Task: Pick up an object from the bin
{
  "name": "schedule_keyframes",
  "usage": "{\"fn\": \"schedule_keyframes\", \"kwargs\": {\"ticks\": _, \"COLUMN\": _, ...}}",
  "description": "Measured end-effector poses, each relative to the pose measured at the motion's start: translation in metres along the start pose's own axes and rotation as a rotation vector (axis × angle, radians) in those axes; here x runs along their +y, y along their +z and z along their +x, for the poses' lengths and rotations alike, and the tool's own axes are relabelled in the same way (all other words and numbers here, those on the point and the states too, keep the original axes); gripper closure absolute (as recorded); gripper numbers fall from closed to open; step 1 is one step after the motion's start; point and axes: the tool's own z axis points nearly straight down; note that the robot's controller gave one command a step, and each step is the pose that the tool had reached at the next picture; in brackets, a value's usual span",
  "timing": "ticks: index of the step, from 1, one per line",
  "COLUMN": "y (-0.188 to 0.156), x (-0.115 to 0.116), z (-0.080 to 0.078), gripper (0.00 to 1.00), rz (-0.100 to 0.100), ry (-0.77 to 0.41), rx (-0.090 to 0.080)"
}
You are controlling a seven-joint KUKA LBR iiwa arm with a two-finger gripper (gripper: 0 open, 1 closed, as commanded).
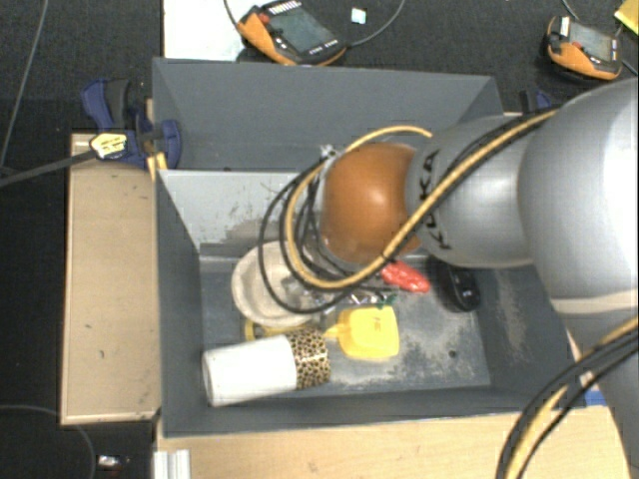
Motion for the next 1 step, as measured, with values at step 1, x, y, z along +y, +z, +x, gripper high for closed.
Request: {"fn": "schedule_keyframes", "kwargs": {"ticks": 1, "y": 0.0002, "x": 0.0049, "z": 0.0001, "gripper": 1.0, "rz": 0.001, "ry": 0.103, "rx": 0.001}}
